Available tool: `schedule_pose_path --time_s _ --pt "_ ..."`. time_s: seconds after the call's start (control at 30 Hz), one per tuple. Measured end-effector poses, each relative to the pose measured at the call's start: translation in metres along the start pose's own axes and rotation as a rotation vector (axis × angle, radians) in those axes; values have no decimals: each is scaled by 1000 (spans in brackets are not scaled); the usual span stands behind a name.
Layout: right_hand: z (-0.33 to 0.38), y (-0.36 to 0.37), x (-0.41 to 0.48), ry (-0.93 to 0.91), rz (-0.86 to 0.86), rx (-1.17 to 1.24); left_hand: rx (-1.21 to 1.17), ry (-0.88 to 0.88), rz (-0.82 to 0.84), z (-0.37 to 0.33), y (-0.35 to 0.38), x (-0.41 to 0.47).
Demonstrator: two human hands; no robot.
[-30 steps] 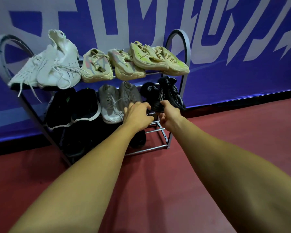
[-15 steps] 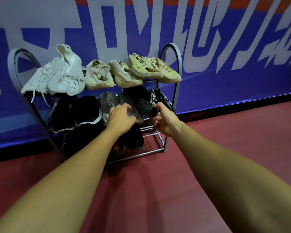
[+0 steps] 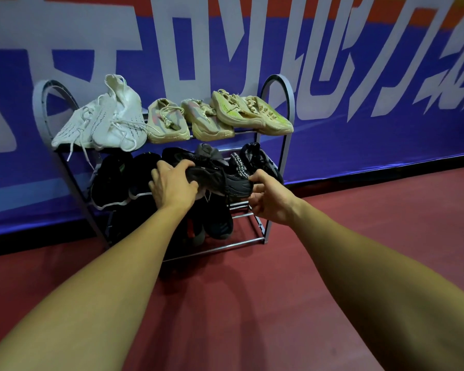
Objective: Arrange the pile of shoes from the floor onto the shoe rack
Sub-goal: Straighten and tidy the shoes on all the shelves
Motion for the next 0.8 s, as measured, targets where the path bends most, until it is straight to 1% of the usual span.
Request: schedule_pose_path --time_s 0.13,0.3,0.47,0.57,0.63,0.7,0.77,0.8 --pt "1 0 0 1 -45 15 77 78 -57 2 -2 1" --pt "6 -3 14 -108 -58 116 97 124 -137 -9 -7 0" --pt "-1 12 24 -98 -75 171 103 207 -191 -22 -7 -4" --pt "-2 20 31 -110 -165 285 96 283 -172 -28 -5 -6" --pt "-2 21 35 -136 -261 337 100 325 -119 -29 -3 -4" --pt "-3 20 36 -159 -334 324 99 348 -38 -27 -1 -5" --pt "-3 17 34 -151 -363 283 47 325 13 -22 -2 -6" --pt "-3 15 31 -146 -367 266 -9 282 17 -18 -5 -5"
Point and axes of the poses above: each hand's wrist, its own x-axis towards the middle knuckle, its own y-axis out of the palm, z = x × y, the point moved 4 cm from there along x, towards the middle knuckle, and after that the axes turned 1 degree about -y, right-handed, at the moved point
